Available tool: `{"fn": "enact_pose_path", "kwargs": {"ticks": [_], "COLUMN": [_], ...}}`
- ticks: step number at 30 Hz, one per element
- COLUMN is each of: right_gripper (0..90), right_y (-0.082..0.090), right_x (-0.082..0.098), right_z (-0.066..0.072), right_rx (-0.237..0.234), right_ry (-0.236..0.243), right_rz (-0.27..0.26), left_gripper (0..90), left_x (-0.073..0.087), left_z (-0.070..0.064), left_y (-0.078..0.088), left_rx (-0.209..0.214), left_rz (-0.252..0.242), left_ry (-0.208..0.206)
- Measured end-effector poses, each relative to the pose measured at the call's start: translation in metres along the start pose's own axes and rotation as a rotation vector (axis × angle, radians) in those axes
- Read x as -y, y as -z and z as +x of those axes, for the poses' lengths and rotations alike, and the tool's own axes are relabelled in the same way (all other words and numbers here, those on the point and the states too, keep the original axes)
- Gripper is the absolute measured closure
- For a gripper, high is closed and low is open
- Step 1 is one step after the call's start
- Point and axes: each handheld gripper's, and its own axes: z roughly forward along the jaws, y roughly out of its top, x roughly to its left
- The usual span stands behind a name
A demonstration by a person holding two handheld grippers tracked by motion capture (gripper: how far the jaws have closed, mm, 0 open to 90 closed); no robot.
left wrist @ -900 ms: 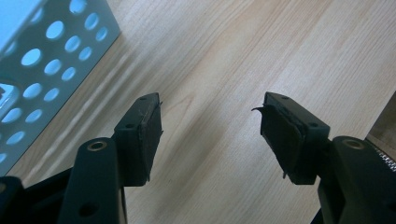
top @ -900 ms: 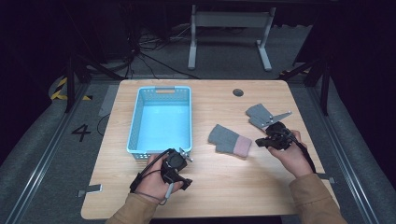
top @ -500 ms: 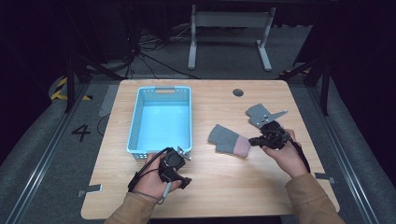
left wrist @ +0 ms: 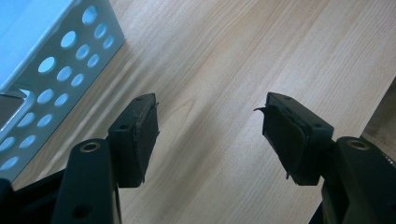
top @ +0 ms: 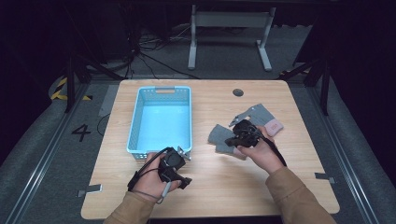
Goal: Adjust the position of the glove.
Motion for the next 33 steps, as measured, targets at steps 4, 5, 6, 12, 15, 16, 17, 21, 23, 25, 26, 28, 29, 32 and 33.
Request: {"fn": "enact_pose_path", "kwargs": {"ticks": [4, 5, 6, 12, 15, 16, 17, 21, 23, 25, 26, 28, 29, 32, 33], "right_gripper": [90.0, 90.0, 90.0, 90.0, 90.0, 90.0, 90.0, 90.0, 90.0, 90.0, 90.0, 90.0, 90.0, 90.0, 90.0], "right_y": [-0.012, -0.012, -0.017, -0.028, -0.033, -0.034, -0.035, -0.040, -0.040, -0.042, -0.043, -0.044, -0.047, -0.048, -0.049], "right_x": [-0.006, -0.006, -0.007, -0.008, -0.008, -0.008, -0.009, -0.009, -0.009, -0.009, -0.009, -0.009, -0.008, -0.007, -0.007], "right_z": [0.001, 0.001, 0.001, -0.001, -0.001, -0.001, -0.001, -0.002, -0.002, -0.003, -0.003, -0.003, -0.004, -0.003, -0.004], "right_rx": [-0.009, -0.009, -0.009, 0.000, 0.003, 0.003, 0.004, 0.006, 0.005, 0.009, 0.005, 0.005, 0.003, -0.001, -0.005], "right_ry": [0.004, 0.004, 0.003, 0.004, 0.007, 0.006, 0.005, 0.001, -0.003, -0.005, -0.009, -0.009, -0.009, -0.014, -0.013], "right_rz": [0.018, 0.018, 0.030, 0.054, 0.061, 0.062, 0.063, 0.069, 0.068, 0.065, 0.067, 0.069, 0.077, 0.085, 0.088], "left_gripper": [35.8, 35.6, 35.5, 34.9, 34.7, 34.6, 34.5, 34.3, 34.3, 34.2, 34.2, 34.2, 34.1, 34.0, 33.9], "left_x": [-0.001, -0.001, -0.001, -0.001, -0.001, -0.001, -0.001, -0.001, -0.001, -0.001, -0.001, -0.001, -0.001, 0.000, 0.000], "left_z": [-0.001, -0.001, -0.001, 0.000, -0.001, -0.001, -0.001, -0.001, -0.001, 0.000, -0.001, -0.001, -0.001, -0.001, -0.001], "left_y": [-0.001, -0.001, -0.001, -0.002, -0.003, -0.003, -0.003, -0.004, -0.004, -0.003, -0.004, -0.004, -0.004, -0.004, -0.004], "left_rx": [0.004, 0.004, 0.007, 0.007, 0.005, 0.005, 0.005, 0.007, 0.006, 0.007, 0.008, 0.007, 0.006, 0.005, 0.005], "left_rz": [0.004, 0.004, 0.004, 0.007, 0.013, 0.014, 0.014, 0.013, 0.014, 0.014, 0.013, 0.012, 0.012, 0.010, 0.010], "left_ry": [-0.004, -0.004, -0.006, -0.003, -0.007, -0.008, -0.008, -0.004, -0.004, -0.006, -0.007, -0.006, -0.005, -0.006, -0.005]}}
